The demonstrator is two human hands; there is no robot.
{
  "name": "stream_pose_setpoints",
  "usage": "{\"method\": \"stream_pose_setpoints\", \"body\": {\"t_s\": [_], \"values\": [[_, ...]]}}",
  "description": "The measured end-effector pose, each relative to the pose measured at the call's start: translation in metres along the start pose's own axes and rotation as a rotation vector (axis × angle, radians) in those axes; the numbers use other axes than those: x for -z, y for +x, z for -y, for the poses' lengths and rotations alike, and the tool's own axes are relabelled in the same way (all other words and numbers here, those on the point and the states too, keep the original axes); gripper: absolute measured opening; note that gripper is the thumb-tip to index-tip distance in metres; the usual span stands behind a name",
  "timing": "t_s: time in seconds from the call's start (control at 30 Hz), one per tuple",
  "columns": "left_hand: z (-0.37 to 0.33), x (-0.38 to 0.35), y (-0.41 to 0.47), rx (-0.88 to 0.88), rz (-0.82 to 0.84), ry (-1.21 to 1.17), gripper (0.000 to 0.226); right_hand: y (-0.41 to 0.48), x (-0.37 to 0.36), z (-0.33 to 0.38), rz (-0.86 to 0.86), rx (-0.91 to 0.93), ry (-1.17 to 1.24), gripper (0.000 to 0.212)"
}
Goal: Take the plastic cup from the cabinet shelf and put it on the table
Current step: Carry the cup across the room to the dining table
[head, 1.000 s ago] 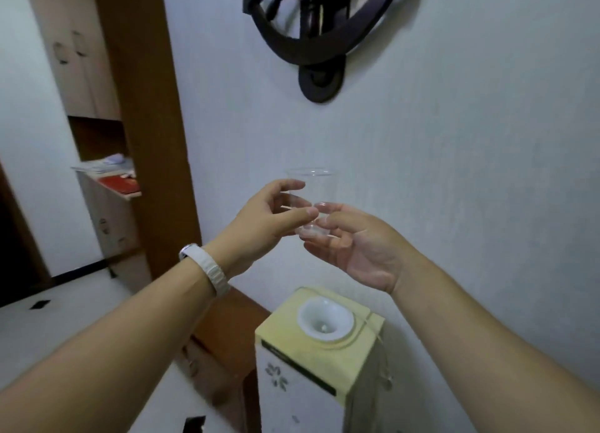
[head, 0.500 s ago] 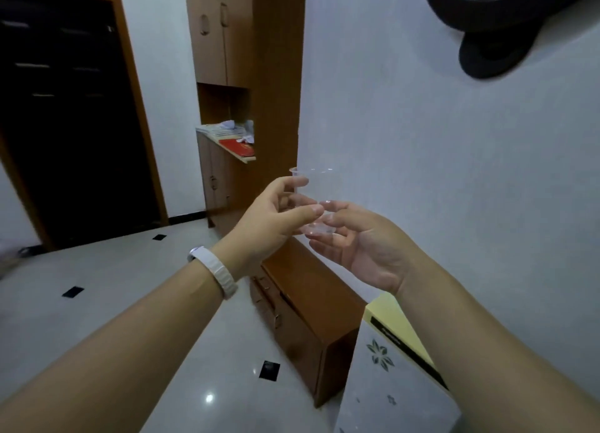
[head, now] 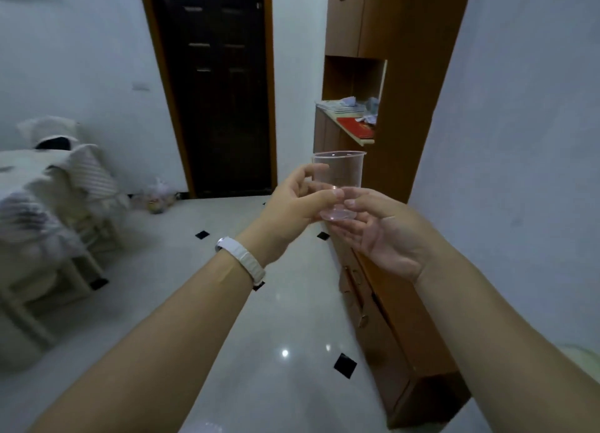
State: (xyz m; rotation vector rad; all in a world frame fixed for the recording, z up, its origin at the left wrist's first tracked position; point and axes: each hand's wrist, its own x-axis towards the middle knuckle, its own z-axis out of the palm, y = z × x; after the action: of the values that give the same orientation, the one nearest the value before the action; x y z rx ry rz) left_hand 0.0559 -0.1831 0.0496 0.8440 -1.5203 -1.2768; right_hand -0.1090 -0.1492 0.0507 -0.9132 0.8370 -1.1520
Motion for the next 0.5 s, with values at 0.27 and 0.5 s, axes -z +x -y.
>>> {"method": "stream_pose_setpoints", "body": {"t_s": [0.27,0.5], "values": [[0.019,0.028,0.05,0.025,-0.177,0.125,0.054,0.097,0.021,0.005,0.16,-0.106,0.047,0.04],[0.025,0.092,0.041,0.024,-0.398,0.174,0.06,0.158,-0.027,-0.021,0.338,-0.217,0.069,0.035]]}}
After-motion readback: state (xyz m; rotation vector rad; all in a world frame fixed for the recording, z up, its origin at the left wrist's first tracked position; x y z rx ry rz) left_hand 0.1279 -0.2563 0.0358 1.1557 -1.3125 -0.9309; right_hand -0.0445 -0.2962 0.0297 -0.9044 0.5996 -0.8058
